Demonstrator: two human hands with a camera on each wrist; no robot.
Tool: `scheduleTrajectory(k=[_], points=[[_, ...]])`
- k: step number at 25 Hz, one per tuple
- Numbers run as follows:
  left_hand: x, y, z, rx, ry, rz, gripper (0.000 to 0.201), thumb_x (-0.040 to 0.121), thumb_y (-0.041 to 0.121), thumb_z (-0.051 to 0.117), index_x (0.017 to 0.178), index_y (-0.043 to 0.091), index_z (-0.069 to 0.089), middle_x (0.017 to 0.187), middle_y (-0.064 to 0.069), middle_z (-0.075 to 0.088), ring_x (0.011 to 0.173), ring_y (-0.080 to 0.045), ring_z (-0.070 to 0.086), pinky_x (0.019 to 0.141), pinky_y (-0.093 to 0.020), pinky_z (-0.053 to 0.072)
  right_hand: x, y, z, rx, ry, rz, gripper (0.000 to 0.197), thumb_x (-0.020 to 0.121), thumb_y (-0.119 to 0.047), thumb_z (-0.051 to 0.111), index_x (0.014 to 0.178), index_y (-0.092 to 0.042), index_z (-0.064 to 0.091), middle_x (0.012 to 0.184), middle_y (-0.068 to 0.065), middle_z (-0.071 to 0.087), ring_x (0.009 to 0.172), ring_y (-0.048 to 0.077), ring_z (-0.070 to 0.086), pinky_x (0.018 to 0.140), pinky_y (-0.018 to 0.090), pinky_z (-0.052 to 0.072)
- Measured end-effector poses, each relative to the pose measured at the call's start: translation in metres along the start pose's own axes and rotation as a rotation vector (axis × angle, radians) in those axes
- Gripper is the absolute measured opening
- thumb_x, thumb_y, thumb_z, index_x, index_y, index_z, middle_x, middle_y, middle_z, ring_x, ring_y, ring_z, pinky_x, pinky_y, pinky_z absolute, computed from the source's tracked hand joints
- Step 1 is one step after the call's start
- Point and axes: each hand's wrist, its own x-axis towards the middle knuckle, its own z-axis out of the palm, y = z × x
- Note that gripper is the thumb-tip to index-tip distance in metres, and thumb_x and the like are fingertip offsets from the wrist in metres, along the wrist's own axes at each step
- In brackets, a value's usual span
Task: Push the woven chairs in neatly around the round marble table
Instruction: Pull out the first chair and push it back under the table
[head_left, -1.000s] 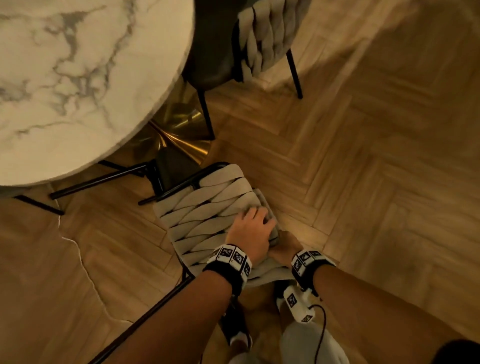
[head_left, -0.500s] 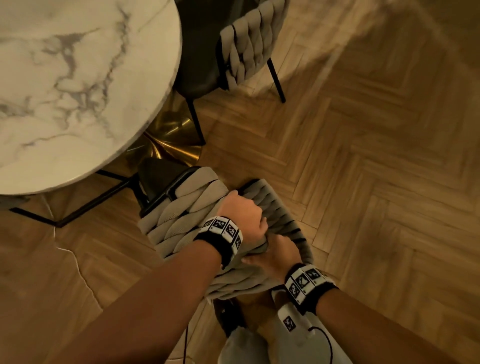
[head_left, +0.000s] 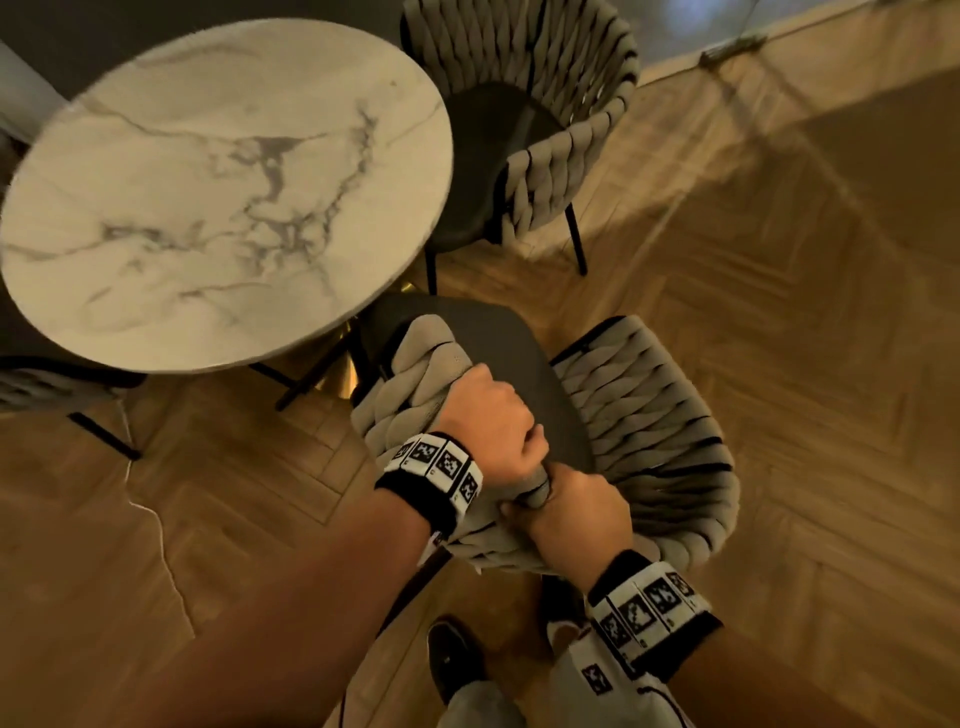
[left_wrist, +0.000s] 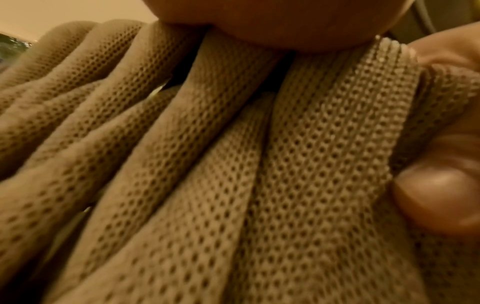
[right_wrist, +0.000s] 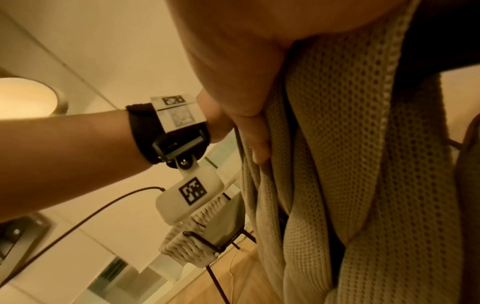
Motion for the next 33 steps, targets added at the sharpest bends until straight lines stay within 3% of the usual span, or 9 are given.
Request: scheduleTrajectory(k=[7,10,13,15,16,18,21,26,33], points=[[-0.094,-0.036,0.041,-0.169,0.098,-0.052,0.047,0.090,0.040,0.038,0.055,0.021,0.062,0.058,0.005,0.061,0.066,-0.014,0.049,0.089,-0.039,0.039,-0.021,-0.065,0.020,0.034,-0.329,-0.178,0.033,0.077,-0.047,0.066,0.093,-0.019,0.062,0.093,0.006,0.073,0.087,0.030,0.069,0.070,0.034,0.051],[-0.151,-0.050,0.067,-0.336,0.231,-0.193,0.035,0.087,0.038,0.048,0.066,0.022,0.071,0.084,0.006,0.069,0.090,-0.016,0.059,0.110,-0.041,0.031,-0.029,-0.098,0.043,0.089,-0.513,-0.211,0.047,0.069,-0.053,0.074,0.103,-0.023,0.064,0.096,0.001,0.073,0.086,0.023,0.069,0.074,0.036,0.057],[-0.215,-0.050,0.090,-0.516,0.348,-0.528,0.028,0.084,0.037,0.058,0.108,0.029,0.069,0.143,-0.004,0.051,0.138,-0.027,0.039,0.120,-0.047,0.019,-0.038,-0.124,0.073,0.190,-0.698,-0.212,0.047,0.068,-0.049,0.079,0.106,-0.025,0.064,0.101,-0.001,0.072,0.090,0.018,0.069,0.083,0.041,0.059],[-0.254,-0.043,0.110,-0.875,0.339,-1.009,0.070,0.081,0.041,0.069,0.144,0.033,0.038,0.159,-0.003,0.022,0.145,-0.023,0.021,0.116,-0.046,0.021,-0.051,-0.147,0.096,0.122,-0.759,-0.285,0.036,0.075,-0.048,0.071,0.099,-0.023,0.063,0.097,0.002,0.072,0.087,0.021,0.069,0.081,0.044,0.059],[-0.265,-0.040,0.120,-1.173,0.327,-1.231,0.090,0.075,0.042,0.078,0.149,0.030,0.029,0.156,-0.003,0.027,0.141,-0.021,0.028,0.114,-0.044,0.027,-0.057,-0.160,0.106,0.043,-0.757,-0.332,0.033,0.078,-0.048,0.067,0.097,-0.021,0.063,0.094,0.004,0.071,0.084,0.024,0.069,0.078,0.045,0.059],[-0.289,-0.045,0.151,-1.628,0.272,-1.473,0.103,0.050,0.045,0.092,0.139,0.024,0.043,0.133,-0.006,0.058,0.118,-0.026,0.058,0.104,-0.050,0.047,-0.073,-0.190,0.134,-0.120,-0.721,-0.424,0.035,0.084,-0.046,0.063,0.104,-0.017,0.063,0.098,0.008,0.070,0.085,0.030,0.068,0.076,0.043,0.059],[-0.319,-0.071,0.226,-1.628,0.252,-1.567,0.076,0.039,0.028,0.084,0.110,0.022,0.061,0.099,-0.010,0.073,0.090,-0.032,0.070,0.085,-0.055,0.058,-0.085,-0.225,0.164,-0.155,-0.747,-0.410,0.036,0.088,-0.040,0.063,0.113,-0.014,0.065,0.102,0.009,0.072,0.087,0.029,0.070,0.078,0.042,0.060],[-0.360,-0.087,0.195,-1.623,0.325,-1.641,0.043,0.068,0.000,0.075,0.102,0.014,0.054,0.096,-0.010,0.065,0.093,-0.033,0.064,0.089,-0.049,0.056,-0.063,-0.211,0.195,0.006,-0.757,-0.275,0.032,0.090,-0.033,0.065,0.115,-0.014,0.070,0.114,0.010,0.073,0.105,0.027,0.067,0.092,0.038,0.054],[-0.413,-0.109,0.276,-1.596,0.272,-1.733,0.082,0.049,0.026,0.082,0.122,0.010,0.049,0.112,-0.018,0.065,0.096,-0.036,0.064,0.090,-0.054,0.055,-0.027,-0.069,0.187,-0.019,-0.366,0.242,0.019,0.092,-0.026,0.062,0.107,-0.017,0.067,0.113,0.009,0.067,0.111,0.030,0.062,0.084,0.029,0.045]])
